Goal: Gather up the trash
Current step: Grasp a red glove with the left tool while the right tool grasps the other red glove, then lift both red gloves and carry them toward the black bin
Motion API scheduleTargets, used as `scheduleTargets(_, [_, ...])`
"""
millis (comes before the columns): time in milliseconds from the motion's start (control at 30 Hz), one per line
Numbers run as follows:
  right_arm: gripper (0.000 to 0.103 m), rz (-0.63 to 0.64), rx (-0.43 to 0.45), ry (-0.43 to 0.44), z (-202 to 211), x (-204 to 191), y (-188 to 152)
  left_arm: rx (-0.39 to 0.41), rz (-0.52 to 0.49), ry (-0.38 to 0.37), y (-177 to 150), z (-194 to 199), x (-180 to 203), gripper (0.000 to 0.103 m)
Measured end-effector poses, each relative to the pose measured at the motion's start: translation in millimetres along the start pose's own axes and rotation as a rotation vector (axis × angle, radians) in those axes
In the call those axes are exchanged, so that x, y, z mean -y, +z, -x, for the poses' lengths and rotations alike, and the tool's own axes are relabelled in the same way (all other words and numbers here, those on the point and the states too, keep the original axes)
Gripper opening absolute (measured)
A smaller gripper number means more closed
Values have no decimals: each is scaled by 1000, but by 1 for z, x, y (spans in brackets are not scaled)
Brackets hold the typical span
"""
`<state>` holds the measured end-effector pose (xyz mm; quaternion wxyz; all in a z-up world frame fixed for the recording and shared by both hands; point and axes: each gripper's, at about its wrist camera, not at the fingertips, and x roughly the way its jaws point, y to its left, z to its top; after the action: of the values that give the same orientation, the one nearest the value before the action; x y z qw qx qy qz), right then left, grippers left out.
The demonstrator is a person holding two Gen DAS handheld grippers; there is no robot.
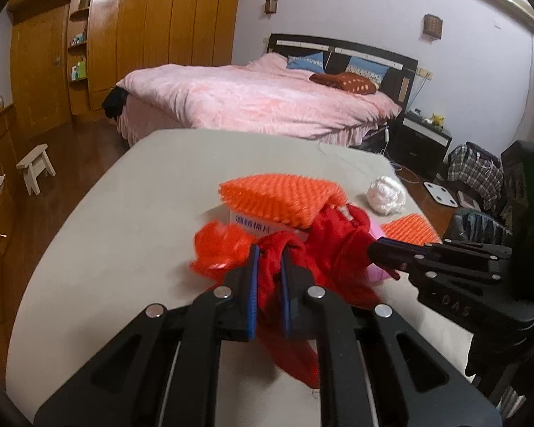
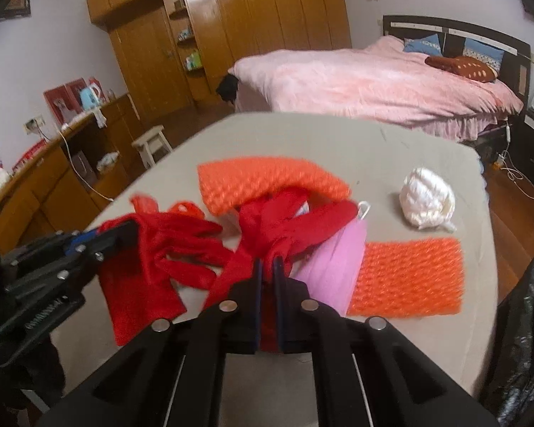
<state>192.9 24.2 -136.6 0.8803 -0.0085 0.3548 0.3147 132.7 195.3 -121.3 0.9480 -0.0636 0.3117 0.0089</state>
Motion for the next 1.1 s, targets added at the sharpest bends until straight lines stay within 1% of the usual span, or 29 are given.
scheduleTargets(400, [5, 9, 104, 59, 55, -3, 20, 74, -2, -4, 18, 29, 19, 10])
scheduleTargets(633, [5, 5, 146, 68, 82, 2, 27, 110, -5, -7, 28, 46, 28, 10])
scheduleTargets(867, [5, 3, 195, 70, 109, 10, 35, 129, -16, -28, 33, 58, 41, 10])
scheduleTargets(1100, [5, -5, 251, 42, 137, 23, 45, 158, -37, -54, 45, 68, 61, 10])
